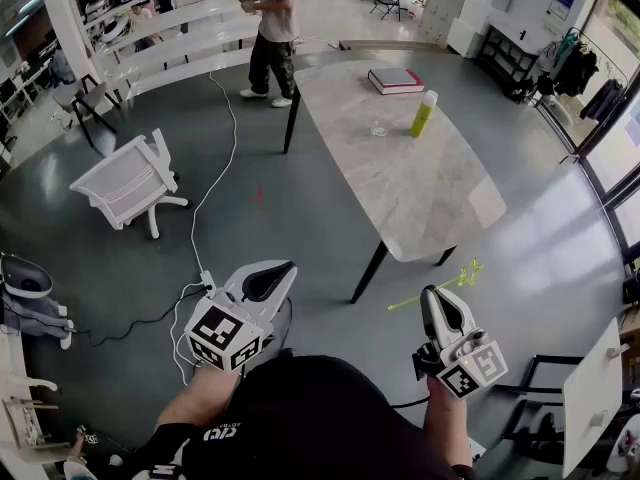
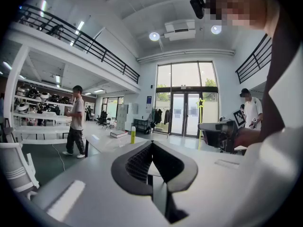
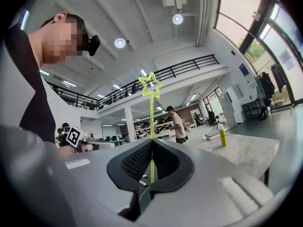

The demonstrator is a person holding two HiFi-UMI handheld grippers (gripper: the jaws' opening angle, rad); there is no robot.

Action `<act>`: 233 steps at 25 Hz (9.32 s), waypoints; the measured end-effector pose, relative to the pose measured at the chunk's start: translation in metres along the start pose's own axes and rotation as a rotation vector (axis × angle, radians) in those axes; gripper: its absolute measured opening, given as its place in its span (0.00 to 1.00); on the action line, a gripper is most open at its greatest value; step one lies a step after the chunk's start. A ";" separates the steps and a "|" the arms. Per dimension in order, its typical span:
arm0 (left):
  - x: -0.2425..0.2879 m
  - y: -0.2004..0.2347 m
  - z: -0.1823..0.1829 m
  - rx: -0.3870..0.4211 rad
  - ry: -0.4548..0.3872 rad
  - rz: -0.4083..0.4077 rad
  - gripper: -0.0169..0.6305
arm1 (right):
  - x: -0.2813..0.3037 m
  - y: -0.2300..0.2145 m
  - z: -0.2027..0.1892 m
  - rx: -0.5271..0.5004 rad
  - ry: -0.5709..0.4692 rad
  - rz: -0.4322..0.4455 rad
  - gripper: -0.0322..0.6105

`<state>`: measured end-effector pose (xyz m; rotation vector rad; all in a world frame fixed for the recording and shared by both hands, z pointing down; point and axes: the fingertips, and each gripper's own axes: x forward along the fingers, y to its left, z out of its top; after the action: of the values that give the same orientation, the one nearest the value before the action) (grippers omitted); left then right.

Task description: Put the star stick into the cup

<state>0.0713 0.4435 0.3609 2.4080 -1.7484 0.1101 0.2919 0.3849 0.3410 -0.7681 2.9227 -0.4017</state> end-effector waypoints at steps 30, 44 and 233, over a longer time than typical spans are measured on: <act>-0.034 0.101 -0.031 -0.013 0.046 -0.010 0.03 | 0.085 0.027 -0.037 0.098 -0.006 -0.051 0.08; 0.129 0.150 0.002 -0.017 0.054 -0.026 0.03 | 0.172 -0.116 -0.010 0.134 -0.017 -0.029 0.08; 0.551 0.281 0.089 0.019 0.104 -0.645 0.03 | 0.422 -0.374 0.063 -0.018 -0.020 -0.450 0.22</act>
<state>-0.0266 -0.1735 0.3842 2.7823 -0.8640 0.1637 0.1107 -0.1519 0.3742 -1.4259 2.7190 -0.3954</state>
